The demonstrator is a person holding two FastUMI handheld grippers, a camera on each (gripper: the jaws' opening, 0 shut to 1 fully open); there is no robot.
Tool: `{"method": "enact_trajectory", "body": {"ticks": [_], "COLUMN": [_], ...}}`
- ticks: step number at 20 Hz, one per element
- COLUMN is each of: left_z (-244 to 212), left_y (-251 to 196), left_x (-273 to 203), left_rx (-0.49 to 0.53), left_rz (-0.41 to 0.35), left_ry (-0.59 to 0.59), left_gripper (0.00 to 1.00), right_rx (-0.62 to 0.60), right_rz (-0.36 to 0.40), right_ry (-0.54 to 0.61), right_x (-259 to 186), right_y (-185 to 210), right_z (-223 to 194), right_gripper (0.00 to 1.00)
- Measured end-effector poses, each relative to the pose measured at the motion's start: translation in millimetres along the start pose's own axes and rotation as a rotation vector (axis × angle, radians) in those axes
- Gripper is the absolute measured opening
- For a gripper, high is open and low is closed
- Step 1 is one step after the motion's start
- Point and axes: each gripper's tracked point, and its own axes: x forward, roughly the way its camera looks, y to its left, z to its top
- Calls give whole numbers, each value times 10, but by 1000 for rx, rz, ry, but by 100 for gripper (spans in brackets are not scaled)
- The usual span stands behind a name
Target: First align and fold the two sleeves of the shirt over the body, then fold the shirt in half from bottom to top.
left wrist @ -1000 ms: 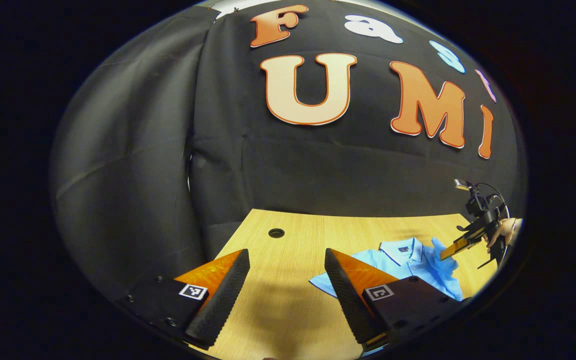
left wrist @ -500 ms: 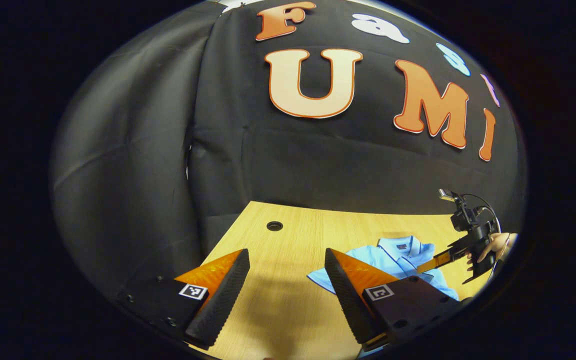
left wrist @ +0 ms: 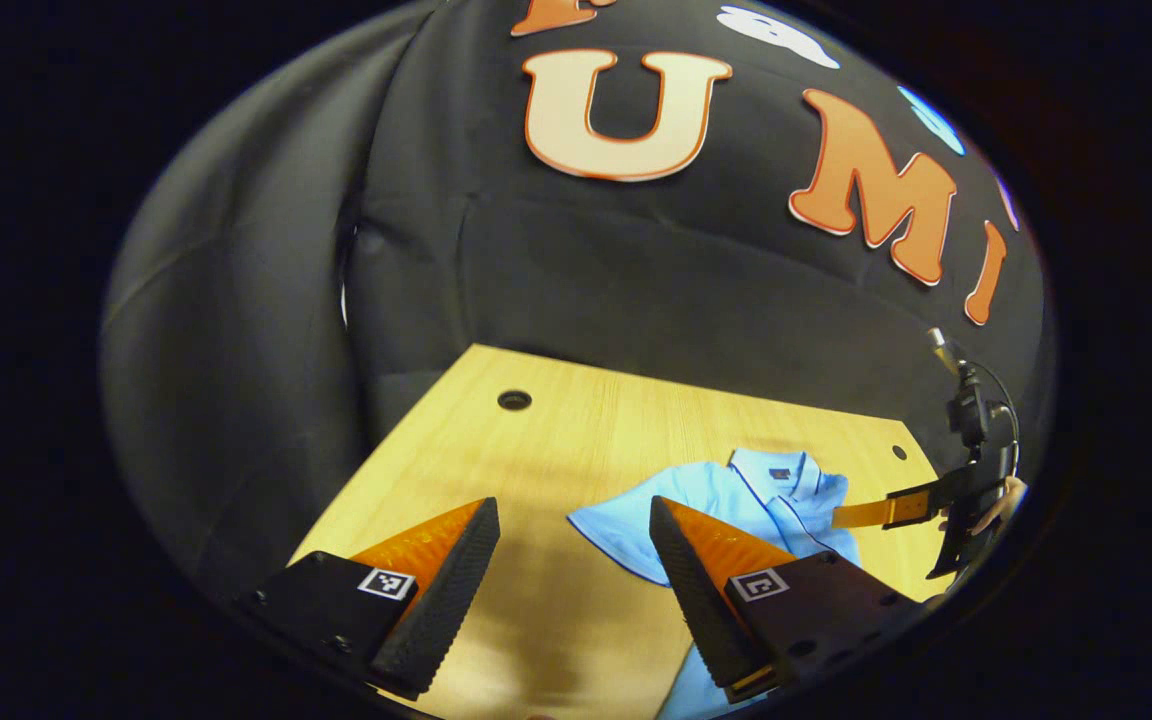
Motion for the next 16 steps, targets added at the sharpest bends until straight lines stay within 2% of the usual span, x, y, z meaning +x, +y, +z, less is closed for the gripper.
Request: {"method": "enact_trajectory", "body": {"ticks": [2, 7, 8, 9, 11, 12, 16], "left_z": [-86, -287, -359, -416, -506, -557, -775], "left_y": [-166, -324, -352, -366, -380, -393, -386], "left_x": [91, 479, 552, 649, 821, 894, 1104], "left_rx": [-26, -9, -11, -14, -12, -14, -4], "left_rz": [-17, -20, -17, -11, 1, 5, 33], "left_ry": [54, 174, 203, 228, 268, 290, 362], "left_gripper": [99, 100, 96, 99, 96, 100, 100], "right_rx": [19, 10, 15, 20, 35, 42, 74], "right_rz": [14, -3, -4, -2, 2, 4, 0], "right_ry": [-46, -131, -141, -147, -146, -143, -124], "right_x": [-146, -467, -508, -533, -567, -581, -580], "right_y": [-42, -310, -363, -400, -506, -561, -784], "right_z": [83, 228, 252, 247, 225, 210, 101], "right_gripper": [98, 98, 98, 98, 98, 98, 98]}}
